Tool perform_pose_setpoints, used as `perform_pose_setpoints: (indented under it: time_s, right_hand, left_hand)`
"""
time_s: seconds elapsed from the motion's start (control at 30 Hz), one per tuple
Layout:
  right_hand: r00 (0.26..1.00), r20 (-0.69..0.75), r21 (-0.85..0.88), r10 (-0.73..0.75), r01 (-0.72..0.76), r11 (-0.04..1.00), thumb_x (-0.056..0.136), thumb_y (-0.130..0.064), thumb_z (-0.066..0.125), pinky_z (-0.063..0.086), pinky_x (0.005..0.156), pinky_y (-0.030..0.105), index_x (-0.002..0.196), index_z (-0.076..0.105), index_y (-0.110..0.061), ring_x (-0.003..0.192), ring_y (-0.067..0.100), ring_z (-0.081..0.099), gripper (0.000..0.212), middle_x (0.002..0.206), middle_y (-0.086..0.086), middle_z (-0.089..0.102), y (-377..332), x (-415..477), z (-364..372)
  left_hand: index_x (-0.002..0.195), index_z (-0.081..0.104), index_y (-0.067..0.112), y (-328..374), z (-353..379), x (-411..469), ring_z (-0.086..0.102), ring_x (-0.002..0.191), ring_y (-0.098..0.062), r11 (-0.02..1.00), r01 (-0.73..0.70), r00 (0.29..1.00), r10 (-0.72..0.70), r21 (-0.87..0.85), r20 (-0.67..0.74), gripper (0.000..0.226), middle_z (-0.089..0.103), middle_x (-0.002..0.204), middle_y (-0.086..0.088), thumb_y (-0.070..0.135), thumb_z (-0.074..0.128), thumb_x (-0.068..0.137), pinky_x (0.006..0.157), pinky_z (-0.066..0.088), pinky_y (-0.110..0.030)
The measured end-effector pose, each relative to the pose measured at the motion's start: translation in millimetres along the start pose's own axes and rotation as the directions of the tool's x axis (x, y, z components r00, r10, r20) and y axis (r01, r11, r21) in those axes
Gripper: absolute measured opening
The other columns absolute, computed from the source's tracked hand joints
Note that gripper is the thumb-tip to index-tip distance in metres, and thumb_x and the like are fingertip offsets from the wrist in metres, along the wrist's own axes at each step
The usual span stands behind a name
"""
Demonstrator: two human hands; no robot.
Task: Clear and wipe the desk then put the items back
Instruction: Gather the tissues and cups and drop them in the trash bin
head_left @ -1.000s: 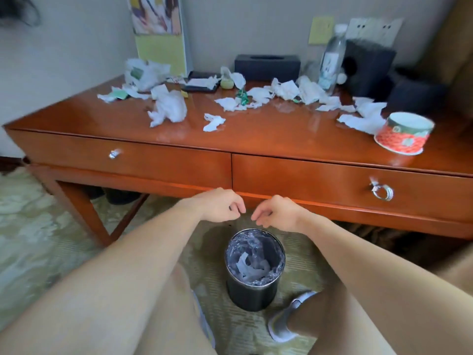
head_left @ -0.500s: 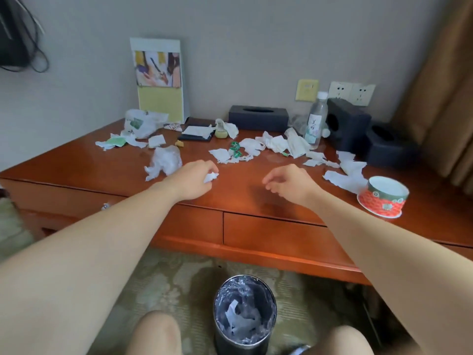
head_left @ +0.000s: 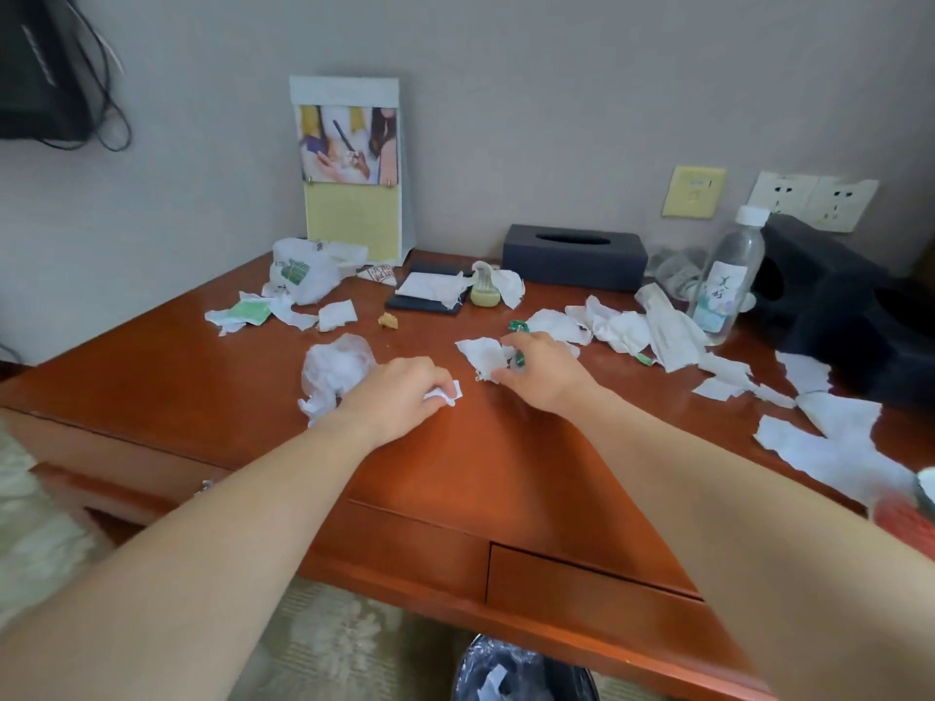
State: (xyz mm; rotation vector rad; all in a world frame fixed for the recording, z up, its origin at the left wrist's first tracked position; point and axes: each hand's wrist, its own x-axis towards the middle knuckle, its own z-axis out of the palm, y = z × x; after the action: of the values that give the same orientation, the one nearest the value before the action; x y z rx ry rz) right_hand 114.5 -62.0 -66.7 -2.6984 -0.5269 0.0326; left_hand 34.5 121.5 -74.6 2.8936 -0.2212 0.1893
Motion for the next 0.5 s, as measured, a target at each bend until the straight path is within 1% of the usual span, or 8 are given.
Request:
perform_pose_setpoints:
  time_s: [0.07,0.1,0.17,0.23,0.3,0.37,0.5]
  right_hand:
    - [1.000,0.006,-0.026,-0.016,0.016,1.000,0.092,-0.045,0.059,0.043,0.103,0.044,0.139,0.047,-0.029,0.129,0.026,0.043,0.051,0.144,0.004,0.043,-1,6,7]
    - [1.000,-0.006,-0.039,-0.024,0.024,0.999,0.092,-0.045,0.059,0.045,0.100,0.044,0.135,0.051,-0.030,0.126,0.026,0.045,0.046,0.140,0.004,0.045,-1,7,10]
    - [0.998,-0.044,-0.054,-0.042,0.039,0.998,0.093,-0.039,0.059,0.049,0.094,0.041,0.124,0.061,-0.028,0.118,0.025,0.050,0.032,0.130,0.006,0.051,0,6,13]
    - [0.995,-0.077,-0.035,-0.058,0.055,0.998,0.095,-0.027,0.057,0.050,0.090,0.038,0.116,0.066,-0.026,0.112,0.025,0.054,0.022,0.123,0.007,0.055,3,3,14]
    - [0.994,-0.093,-0.017,-0.060,0.059,0.998,0.096,-0.013,0.052,0.049,0.085,0.033,0.113,0.067,-0.023,0.107,0.025,0.058,0.025,0.122,0.008,0.058,7,0,13]
    - [0.995,-0.095,0.002,-0.040,0.040,0.999,0.095,-0.003,0.048,0.047,0.079,0.028,0.112,0.067,-0.022,0.103,0.025,0.060,0.031,0.120,0.008,0.061,12,-6,8]
    - [0.991,-0.129,0.039,0.020,-0.015,0.999,0.096,-0.005,0.049,0.048,0.081,0.028,0.107,0.070,-0.021,0.106,0.026,0.060,0.028,0.121,0.008,0.063,21,-23,-4]
  left_hand:
    - [0.114,0.068,0.026,-1,3,5,0.058,0.105,-0.020,1.000,0.006,1.000,-0.006,0.004,-0.030,0.023,0.062,0.115,0.001,0.020,0.053,0.098,0.083,0.044,-0.029]
    - [0.114,0.067,0.026,-1,4,7,0.058,0.105,-0.020,1.000,0.011,0.999,-0.011,0.004,-0.042,0.023,0.061,0.113,0.001,0.020,0.053,0.098,0.080,0.041,-0.027]
    - [0.113,0.067,0.026,-1,5,10,0.058,0.104,-0.019,1.000,0.016,0.998,-0.015,0.005,-0.062,0.022,0.061,0.112,0.002,0.020,0.052,0.098,0.078,0.038,-0.026]
    - [0.114,0.067,0.025,0,6,10,0.058,0.104,-0.020,1.000,0.019,0.998,-0.019,0.000,-0.062,0.023,0.060,0.112,0.001,0.020,0.053,0.098,0.078,0.040,-0.026]
    - [0.114,0.068,0.024,1,6,7,0.058,0.105,-0.020,1.000,0.017,0.998,-0.017,-0.003,-0.058,0.022,0.061,0.113,-0.001,0.019,0.053,0.098,0.082,0.044,-0.030]
    - [0.114,0.068,0.025,3,5,4,0.058,0.105,-0.022,1.000,0.007,0.999,-0.007,0.001,-0.049,0.022,0.061,0.113,-0.001,0.020,0.054,0.098,0.087,0.048,-0.035]
    - [0.113,0.067,0.026,12,3,-4,0.058,0.103,-0.022,1.000,-0.002,1.000,0.002,0.013,-0.024,0.021,0.060,0.110,0.000,0.020,0.053,0.098,0.086,0.048,-0.037]
